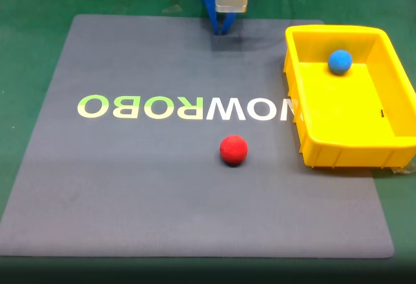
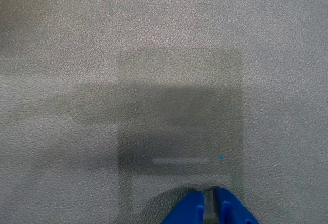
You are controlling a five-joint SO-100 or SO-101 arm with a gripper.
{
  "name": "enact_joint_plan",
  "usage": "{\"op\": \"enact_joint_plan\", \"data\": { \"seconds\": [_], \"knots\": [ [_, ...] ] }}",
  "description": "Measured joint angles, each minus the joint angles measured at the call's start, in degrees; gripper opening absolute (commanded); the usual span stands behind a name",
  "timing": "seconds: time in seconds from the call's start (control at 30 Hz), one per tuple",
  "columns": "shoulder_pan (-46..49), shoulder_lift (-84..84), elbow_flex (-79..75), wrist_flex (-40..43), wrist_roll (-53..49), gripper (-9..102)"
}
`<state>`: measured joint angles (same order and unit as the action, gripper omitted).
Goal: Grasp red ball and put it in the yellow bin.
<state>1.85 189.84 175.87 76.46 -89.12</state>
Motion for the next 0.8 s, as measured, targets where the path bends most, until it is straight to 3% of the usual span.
{"op": "enact_joint_plan", "data": {
  "seconds": [0.8],
  "knots": [
    [0.18,0.00,0.00,0.53,0.00,0]
  ]
}}
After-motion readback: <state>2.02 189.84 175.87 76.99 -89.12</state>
